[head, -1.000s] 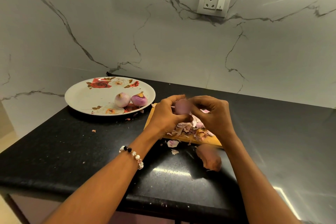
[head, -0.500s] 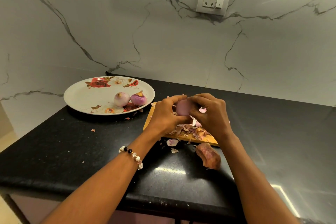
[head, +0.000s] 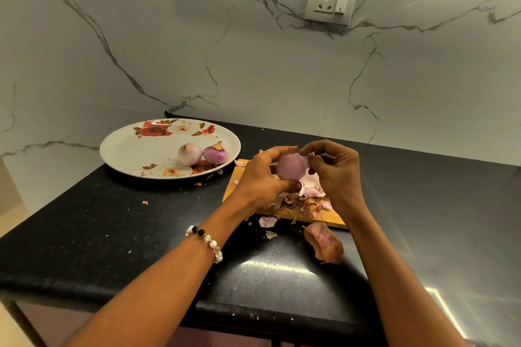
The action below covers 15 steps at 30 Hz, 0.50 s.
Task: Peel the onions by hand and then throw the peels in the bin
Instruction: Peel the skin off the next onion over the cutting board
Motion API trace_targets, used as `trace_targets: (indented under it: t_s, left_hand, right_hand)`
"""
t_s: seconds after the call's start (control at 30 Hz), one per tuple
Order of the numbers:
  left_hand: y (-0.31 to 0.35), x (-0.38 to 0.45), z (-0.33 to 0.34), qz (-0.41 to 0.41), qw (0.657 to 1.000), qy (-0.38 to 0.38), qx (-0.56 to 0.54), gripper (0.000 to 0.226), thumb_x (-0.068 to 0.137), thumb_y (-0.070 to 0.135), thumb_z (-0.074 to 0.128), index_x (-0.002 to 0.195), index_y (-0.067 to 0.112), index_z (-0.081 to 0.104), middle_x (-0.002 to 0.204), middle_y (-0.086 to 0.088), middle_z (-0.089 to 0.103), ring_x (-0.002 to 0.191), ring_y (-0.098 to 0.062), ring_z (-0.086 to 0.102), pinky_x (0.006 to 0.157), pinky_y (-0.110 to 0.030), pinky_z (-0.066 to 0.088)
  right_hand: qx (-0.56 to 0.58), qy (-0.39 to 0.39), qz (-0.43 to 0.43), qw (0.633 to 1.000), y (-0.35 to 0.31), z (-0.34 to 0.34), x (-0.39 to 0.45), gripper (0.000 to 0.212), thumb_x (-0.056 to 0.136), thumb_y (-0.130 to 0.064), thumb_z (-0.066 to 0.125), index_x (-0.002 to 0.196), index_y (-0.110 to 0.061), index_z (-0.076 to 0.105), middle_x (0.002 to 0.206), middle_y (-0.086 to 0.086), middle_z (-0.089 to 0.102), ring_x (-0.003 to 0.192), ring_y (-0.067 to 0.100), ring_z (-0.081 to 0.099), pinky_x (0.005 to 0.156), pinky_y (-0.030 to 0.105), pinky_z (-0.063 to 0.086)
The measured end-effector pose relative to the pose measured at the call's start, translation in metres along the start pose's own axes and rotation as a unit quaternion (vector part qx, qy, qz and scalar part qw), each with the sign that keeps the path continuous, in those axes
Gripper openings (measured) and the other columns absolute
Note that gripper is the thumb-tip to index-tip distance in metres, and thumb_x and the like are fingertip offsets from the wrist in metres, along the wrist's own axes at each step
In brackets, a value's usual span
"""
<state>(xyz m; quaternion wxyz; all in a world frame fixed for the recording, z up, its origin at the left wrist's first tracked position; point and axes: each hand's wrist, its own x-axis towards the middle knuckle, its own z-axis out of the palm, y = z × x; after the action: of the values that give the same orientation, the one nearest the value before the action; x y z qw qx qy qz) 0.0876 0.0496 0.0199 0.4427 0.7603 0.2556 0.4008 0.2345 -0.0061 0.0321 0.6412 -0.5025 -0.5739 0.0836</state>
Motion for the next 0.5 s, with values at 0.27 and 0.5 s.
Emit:
trace_targets:
  t_s: [0.27, 0.5]
  left_hand:
    - [-0.005, 0.002, -0.002, -0.006, 1.0, 0.0, -0.031, 0.069, 0.07, 0.011, 0.082, 0.132, 0.019, 0.051, 0.13, -0.003, 0.055, 0.116, -0.02, 0.056, 0.089, -0.027, 0.054]
    - [-0.011, 0.003, -0.001, 0.0, 0.999, 0.019, -0.029, 0.07, 0.058, 0.034, 0.089, 0.121, 0.029, 0.057, 0.121, -0.002, 0.058, 0.108, -0.021, 0.061, 0.087, -0.037, 0.057]
  right_hand:
    - [0.004, -0.013, 0.041, 0.999, -0.003, 0.0, -0.001, 0.017, 0.089, 0.003, 0.061, 0.091, -0.008, 0.074, 0.088, 0.011, 0.073, 0.079, 0.024, 0.069, 0.071, 0.032, 0.057]
    - [-0.002, -0.075, 0.042, 0.996, -0.002, 0.001, -0.002, 0.027, 0.078, -0.005, 0.075, 0.104, -0.011, 0.069, 0.099, 0.007, 0.072, 0.093, 0.022, 0.07, 0.08, 0.03, 0.059]
